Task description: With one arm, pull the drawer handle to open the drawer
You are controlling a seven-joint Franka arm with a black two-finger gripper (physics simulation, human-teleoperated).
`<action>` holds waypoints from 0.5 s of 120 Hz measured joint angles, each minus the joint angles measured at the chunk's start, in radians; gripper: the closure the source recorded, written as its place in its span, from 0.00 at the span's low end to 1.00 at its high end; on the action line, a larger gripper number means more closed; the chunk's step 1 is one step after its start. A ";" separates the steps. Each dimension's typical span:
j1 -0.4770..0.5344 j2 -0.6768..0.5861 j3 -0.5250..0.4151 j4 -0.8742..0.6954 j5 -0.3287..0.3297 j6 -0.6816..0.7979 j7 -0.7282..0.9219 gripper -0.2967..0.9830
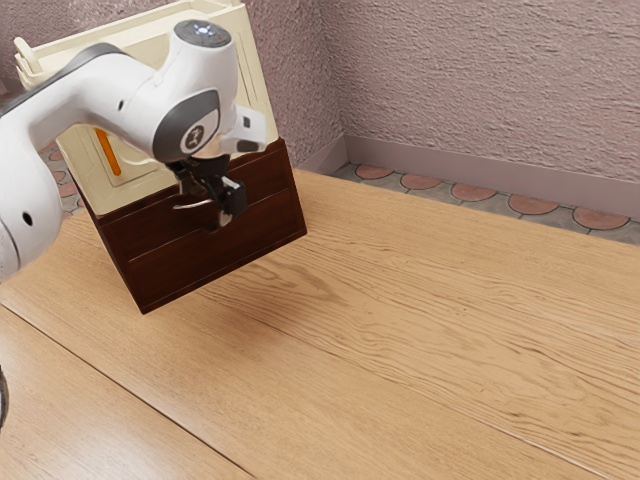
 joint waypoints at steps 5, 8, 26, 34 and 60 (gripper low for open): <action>0.003 0.010 -0.003 0.012 0.000 0.001 0.006 0.23; 0.005 0.016 -0.007 0.019 0.000 0.002 0.010 0.23; 0.018 0.030 -0.015 0.035 0.000 0.005 0.029 0.23; 0.019 0.039 -0.016 0.043 0.000 0.006 0.037 0.23; 0.020 0.058 -0.017 0.058 -0.001 0.012 0.057 0.23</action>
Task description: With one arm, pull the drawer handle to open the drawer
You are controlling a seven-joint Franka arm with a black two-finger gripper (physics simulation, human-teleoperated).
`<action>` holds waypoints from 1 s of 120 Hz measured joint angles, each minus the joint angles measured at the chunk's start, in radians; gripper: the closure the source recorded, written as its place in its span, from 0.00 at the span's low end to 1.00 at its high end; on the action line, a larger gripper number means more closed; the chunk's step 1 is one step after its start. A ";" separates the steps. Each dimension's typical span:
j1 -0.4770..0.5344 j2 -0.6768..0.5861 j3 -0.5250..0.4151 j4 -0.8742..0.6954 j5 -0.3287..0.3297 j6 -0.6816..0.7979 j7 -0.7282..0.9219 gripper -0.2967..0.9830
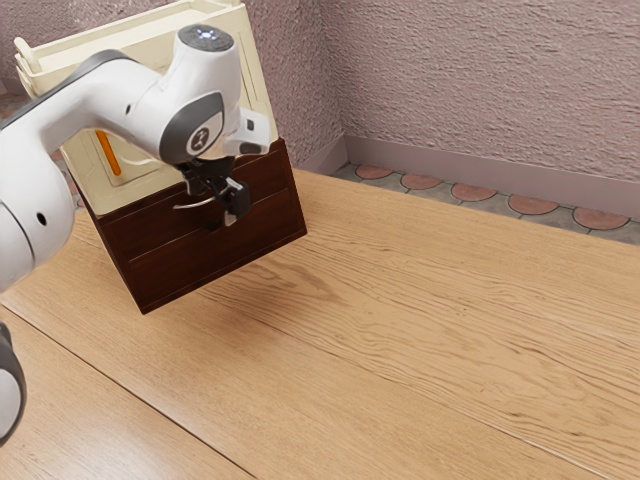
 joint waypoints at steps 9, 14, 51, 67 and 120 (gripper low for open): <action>0.001 0.004 0.000 0.000 0.000 0.002 0.005 0.23; 0.001 0.007 -0.001 0.000 -0.001 0.004 0.008 0.23; 0.007 0.022 -0.005 0.001 -0.004 0.019 0.023 0.23; 0.008 0.023 -0.007 -0.003 -0.009 0.023 0.026 0.24; 0.007 0.018 -0.005 -0.011 -0.032 0.027 0.024 0.44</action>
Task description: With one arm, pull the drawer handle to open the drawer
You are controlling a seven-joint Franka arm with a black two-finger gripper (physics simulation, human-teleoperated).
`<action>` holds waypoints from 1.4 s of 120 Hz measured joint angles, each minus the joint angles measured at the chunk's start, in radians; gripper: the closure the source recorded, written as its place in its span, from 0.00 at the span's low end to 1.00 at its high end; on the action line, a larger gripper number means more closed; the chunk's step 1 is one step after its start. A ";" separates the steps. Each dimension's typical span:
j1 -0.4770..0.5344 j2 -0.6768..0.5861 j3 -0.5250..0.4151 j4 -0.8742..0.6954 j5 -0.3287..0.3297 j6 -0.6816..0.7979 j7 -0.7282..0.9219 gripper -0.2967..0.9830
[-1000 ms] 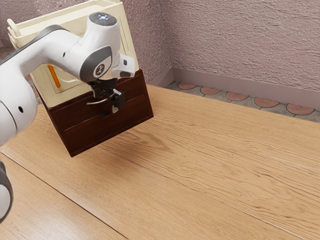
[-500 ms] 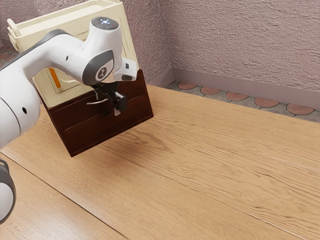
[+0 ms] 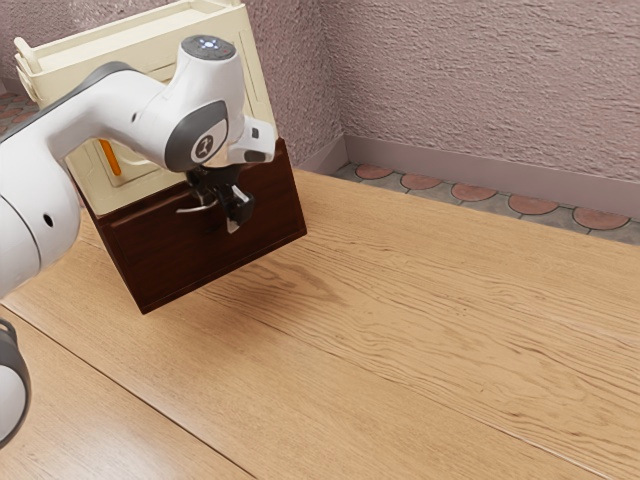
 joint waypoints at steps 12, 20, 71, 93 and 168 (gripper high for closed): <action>0.000 -0.003 0.003 -0.008 -0.013 0.000 -0.003 0.45; 0.000 -0.009 0.003 -0.019 -0.018 0.001 -0.005 0.46; -0.017 -0.041 0.002 -0.072 -0.030 0.002 -0.031 0.46; -0.020 -0.072 0.001 -0.117 -0.031 0.016 -0.043 0.47; -0.063 -0.148 0.000 -0.225 -0.033 0.050 -0.088 0.48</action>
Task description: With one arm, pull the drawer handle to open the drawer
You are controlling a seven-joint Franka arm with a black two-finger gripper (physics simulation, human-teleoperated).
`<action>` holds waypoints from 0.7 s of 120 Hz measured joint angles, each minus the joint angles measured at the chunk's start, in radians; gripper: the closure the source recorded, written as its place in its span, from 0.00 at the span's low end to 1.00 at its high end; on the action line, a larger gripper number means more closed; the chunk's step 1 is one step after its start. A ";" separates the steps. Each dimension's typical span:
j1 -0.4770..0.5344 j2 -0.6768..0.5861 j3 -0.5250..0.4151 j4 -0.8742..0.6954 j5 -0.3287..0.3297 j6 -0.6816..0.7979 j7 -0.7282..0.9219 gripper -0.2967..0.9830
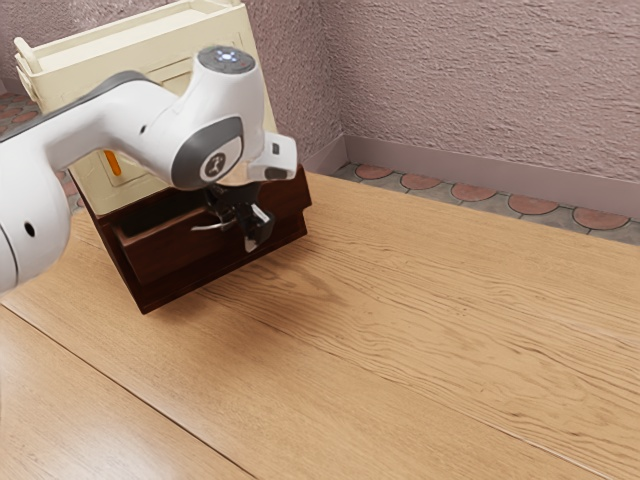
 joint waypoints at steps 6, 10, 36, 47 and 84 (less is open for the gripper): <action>-0.003 -0.002 0.000 -0.011 0.001 0.001 -0.005 0.45; -0.005 -0.003 0.000 -0.019 0.001 0.003 -0.008 0.41; -0.014 -0.023 0.000 -0.040 0.004 0.008 -0.025 0.48; -0.014 -0.036 0.000 -0.041 0.004 0.008 -0.030 0.51; -0.029 -0.048 0.001 -0.068 0.002 0.010 -0.051 0.48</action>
